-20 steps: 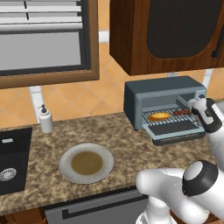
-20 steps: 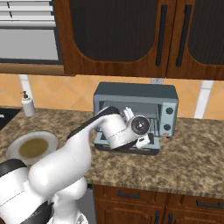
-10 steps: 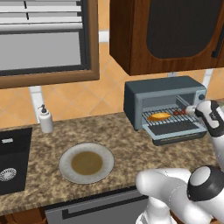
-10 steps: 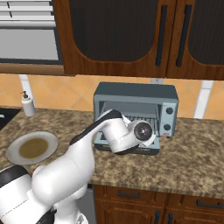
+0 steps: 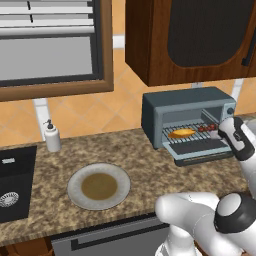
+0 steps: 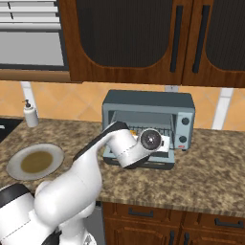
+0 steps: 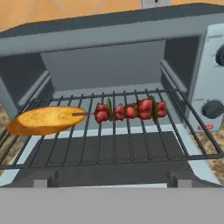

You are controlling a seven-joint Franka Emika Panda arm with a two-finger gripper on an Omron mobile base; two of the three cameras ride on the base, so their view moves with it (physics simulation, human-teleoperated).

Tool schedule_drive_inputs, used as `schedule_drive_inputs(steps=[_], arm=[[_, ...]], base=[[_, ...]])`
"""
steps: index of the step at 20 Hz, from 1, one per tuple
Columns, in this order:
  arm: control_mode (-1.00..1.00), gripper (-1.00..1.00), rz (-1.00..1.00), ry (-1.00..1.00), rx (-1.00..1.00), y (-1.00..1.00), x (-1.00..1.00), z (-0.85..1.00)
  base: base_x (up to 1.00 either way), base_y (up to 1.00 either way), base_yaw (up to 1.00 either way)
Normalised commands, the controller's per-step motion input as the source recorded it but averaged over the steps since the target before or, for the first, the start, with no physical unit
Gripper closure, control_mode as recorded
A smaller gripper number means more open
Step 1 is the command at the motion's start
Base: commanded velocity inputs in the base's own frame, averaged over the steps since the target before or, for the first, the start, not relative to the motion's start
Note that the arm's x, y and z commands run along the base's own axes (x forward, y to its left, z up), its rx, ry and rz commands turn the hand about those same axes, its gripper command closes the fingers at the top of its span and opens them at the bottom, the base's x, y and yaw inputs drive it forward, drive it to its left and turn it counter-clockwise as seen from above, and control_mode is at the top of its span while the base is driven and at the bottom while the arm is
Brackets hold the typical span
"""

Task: Pick up the kebab skewer and baguette bread, and place them inside the toaster oven. Close the toaster oven door and start by setting the timer.

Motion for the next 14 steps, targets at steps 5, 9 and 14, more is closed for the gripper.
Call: schedule_drive_inputs(steps=[5,9,14], arm=[[-1.0,-1.0,0.15,-0.08,-0.21,0.01,-0.07,-0.11],[-1.0,-1.0,-0.05,-0.08,0.0,0.26,-0.05,-0.21],[-1.0,-1.0,-0.03,-0.06,0.0,0.2,0.0,-0.05]], base=[[0.0,0.0,0.0],[0.0,0.0,0.0],[0.0,0.0,0.0]])
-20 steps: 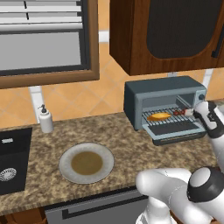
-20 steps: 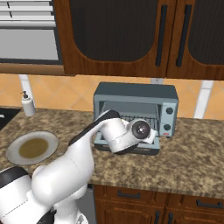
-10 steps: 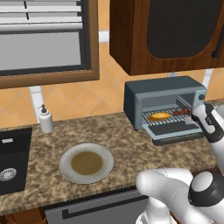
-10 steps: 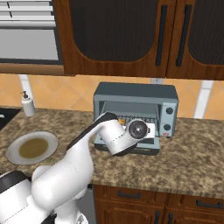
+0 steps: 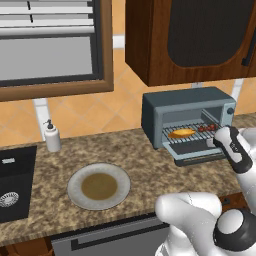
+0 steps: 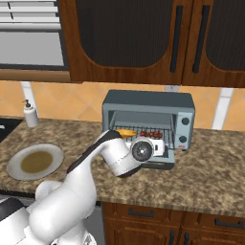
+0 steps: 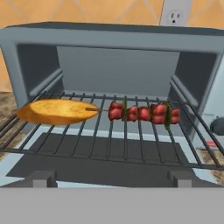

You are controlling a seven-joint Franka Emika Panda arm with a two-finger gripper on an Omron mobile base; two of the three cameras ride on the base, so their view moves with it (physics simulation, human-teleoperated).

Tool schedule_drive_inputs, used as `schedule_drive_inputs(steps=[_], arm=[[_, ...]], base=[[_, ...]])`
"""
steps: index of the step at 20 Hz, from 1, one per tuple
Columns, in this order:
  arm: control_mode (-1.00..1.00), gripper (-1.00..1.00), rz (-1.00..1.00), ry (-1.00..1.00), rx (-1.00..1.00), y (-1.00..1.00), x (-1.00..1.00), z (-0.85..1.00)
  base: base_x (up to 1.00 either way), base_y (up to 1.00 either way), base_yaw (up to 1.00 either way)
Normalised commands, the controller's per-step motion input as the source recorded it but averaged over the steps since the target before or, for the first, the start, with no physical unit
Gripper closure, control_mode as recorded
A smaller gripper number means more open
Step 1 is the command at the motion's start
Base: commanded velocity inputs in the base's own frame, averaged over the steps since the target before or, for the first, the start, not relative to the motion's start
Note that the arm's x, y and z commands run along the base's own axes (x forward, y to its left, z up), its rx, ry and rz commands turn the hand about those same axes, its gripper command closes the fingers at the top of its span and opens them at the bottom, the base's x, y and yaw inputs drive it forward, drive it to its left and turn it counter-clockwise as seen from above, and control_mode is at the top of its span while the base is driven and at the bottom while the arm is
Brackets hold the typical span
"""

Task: Pick up the kebab skewer and baguette bread, and place them inside the toaster oven. Close the toaster oven door and start by setting the timer.

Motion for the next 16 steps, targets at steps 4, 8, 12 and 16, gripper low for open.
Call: schedule_drive_inputs(steps=[4,8,12,16], arm=[[-1.0,-1.0,0.0,-0.05,0.03,0.0,0.0,-0.22],[-1.0,-1.0,0.0,-0.03,0.0,0.0,0.0,-0.02],[-1.0,-1.0,0.0,0.0,0.0,0.02,0.02,0.0],[-1.0,-1.0,0.0,0.0,0.0,0.0,0.09,0.0]], base=[[0.0,0.0,0.0],[0.0,0.0,0.0],[0.0,0.0,0.0],[0.0,0.0,0.0]])
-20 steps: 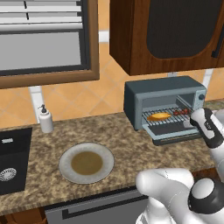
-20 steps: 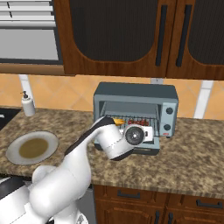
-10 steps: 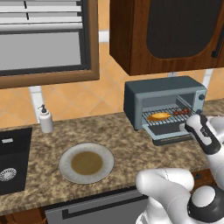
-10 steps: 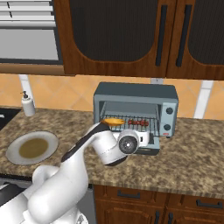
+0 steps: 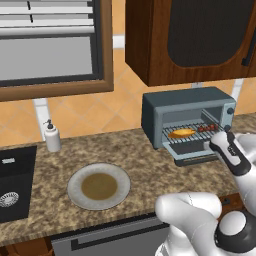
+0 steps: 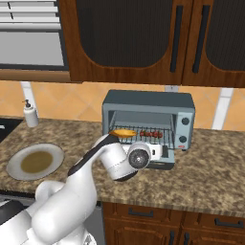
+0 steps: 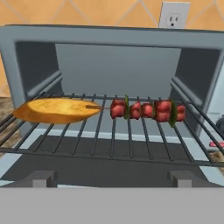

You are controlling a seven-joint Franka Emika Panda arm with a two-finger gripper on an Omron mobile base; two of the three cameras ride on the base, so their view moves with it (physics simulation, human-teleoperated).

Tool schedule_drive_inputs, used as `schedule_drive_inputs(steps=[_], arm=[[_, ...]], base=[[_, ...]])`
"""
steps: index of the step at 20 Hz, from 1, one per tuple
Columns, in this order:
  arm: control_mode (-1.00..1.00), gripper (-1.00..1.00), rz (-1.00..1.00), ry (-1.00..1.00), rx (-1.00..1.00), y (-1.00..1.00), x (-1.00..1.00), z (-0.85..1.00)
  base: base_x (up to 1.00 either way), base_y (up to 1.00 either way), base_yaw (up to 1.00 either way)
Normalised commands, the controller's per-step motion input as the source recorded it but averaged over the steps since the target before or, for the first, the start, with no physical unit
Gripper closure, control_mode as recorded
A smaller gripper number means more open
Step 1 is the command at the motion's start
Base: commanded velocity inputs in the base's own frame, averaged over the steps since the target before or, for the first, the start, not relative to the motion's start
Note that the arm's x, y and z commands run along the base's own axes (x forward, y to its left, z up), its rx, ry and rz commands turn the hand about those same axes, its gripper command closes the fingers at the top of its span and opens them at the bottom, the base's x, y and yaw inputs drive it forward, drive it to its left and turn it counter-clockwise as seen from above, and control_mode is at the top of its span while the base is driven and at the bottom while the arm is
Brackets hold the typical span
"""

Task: Pick up the kebab skewer and baguette bread, and place them inside the toaster oven. Close the toaster oven door and start by setting the timer.

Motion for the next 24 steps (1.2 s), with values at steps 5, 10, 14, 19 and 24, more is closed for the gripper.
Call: schedule_drive_inputs(steps=[5,10,14,19,24], arm=[[-1.0,-1.0,0.0,0.0,0.0,0.01,0.15,0.0],[-1.0,-1.0,0.0,0.0,0.01,0.02,0.09,-0.02],[-1.0,-1.0,0.0,0.0,0.04,0.0,0.02,-0.08],[-1.0,-1.0,-0.01,0.0,0.04,0.0,0.07,-0.05],[-1.0,-1.0,0.0,0.0,0.0,0.0,0.15,-0.09]], base=[[0.0,0.0,0.0],[0.0,0.0,0.0],[0.0,0.0,0.0],[0.0,0.0,0.0],[0.0,0.0,0.0]])
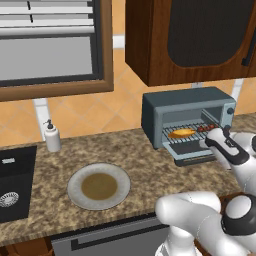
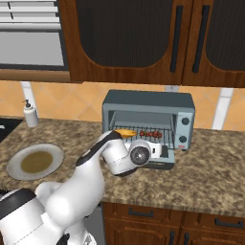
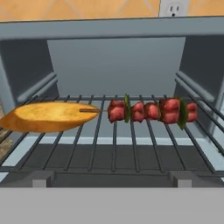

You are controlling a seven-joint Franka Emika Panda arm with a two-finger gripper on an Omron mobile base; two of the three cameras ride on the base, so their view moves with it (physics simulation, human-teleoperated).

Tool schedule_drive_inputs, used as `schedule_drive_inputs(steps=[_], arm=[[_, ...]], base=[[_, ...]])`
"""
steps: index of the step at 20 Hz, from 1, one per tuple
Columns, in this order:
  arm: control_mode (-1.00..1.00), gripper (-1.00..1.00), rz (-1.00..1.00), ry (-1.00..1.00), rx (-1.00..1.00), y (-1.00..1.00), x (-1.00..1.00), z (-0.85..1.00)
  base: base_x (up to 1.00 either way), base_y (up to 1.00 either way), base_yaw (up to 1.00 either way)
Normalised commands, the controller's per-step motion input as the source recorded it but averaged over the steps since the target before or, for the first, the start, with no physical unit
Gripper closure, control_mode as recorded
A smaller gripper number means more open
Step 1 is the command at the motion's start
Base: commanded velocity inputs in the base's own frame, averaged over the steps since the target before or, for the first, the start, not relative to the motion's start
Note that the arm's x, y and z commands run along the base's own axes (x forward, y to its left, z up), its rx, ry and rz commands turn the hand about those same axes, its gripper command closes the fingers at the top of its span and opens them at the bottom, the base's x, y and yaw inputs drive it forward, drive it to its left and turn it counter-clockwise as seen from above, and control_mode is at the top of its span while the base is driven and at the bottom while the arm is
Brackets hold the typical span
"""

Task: Pick up the kebab skewer and baguette bread, and place them inside the toaster oven. Close the toaster oven door and start by setting the timer.

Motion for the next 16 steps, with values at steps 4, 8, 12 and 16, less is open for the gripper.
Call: schedule_drive_inputs(steps=[4,8,12,16], arm=[[-1.0,-1.0,-0.01,0.0,0.0,-0.02,0.03,-0.31],[-1.0,-1.0,-0.06,0.0,0.0,0.0,0.05,-0.16],[-1.0,-1.0,-0.05,0.0,0.0,0.0,0.17,0.0],[-1.0,-1.0,-0.02,0.0,0.0,0.0,0.17,0.0]], base=[[0.0,0.0,0.0],[0.0,0.0,0.0],[0.0,0.0,0.0],[0.0,0.0,0.0]])
